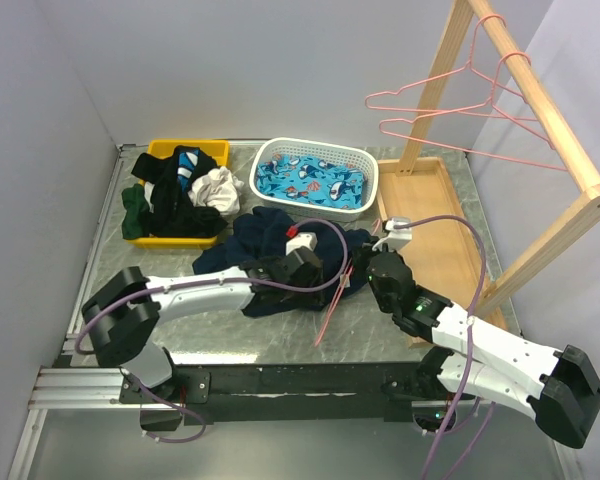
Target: Place the t-shirt on the hanger
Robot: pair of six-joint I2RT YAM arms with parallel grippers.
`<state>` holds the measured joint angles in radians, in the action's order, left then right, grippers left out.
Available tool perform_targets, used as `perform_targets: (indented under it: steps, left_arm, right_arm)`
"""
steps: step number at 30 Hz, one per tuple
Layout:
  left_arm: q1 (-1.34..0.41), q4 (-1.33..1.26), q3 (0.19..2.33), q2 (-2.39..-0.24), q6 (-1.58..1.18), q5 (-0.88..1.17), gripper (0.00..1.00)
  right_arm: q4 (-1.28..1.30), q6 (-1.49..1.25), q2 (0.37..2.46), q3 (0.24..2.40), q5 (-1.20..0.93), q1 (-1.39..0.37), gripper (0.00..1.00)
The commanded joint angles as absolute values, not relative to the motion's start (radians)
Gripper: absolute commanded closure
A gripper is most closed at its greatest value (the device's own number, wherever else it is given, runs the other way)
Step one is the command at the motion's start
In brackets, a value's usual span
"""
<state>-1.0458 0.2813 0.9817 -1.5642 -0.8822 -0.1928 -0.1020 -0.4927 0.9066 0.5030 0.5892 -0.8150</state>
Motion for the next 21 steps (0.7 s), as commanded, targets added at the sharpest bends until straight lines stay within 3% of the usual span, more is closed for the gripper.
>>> perform_targets:
  steps: [1,5,10,13,14,15,17,21]
  left_arm:
    - [-1.077,0.336,1.049,-1.612,-0.908,-0.268,0.38]
    - [-1.081,0.341,1.051,-1.638,-0.937,-0.316,0.41]
    - [-1.085,0.311,1.039,-1.678,-0.962,-0.336,0.55]
    - [-1.085,0.285,1.014,-1.677,-0.98,-0.336,0.69]
    - [-1.085,0.279,1.0,-1.672,-0.985,-0.339,0.76]
    - [-1.085,0.276,0.994,-1.655,-0.985,-0.344,0.88]
    - [-1.085,0.265,0.97,-1.631,-0.983,-0.342,0.97]
    - [-1.081,0.23,0.914,-1.545,-0.973,-0.322,0.99]
  right_arm:
    - [-0.091,-0.572,0.891,0.515,0.65,-0.825,1.0]
    - [-0.068,-0.6,0.902,0.529,0.698,-0.836,1.0]
    - [-0.044,-0.64,0.923,0.548,0.732,-0.847,1.0]
    - [-0.037,-0.647,0.934,0.561,0.741,-0.856,1.0]
    - [-0.034,-0.65,0.943,0.568,0.739,-0.856,1.0]
    - [-0.032,-0.66,0.949,0.575,0.742,-0.857,1.0]
    - [-0.026,-0.675,0.968,0.586,0.752,-0.859,1.0]
    - [0.029,-0.738,1.002,0.635,0.778,-0.862,1.0]
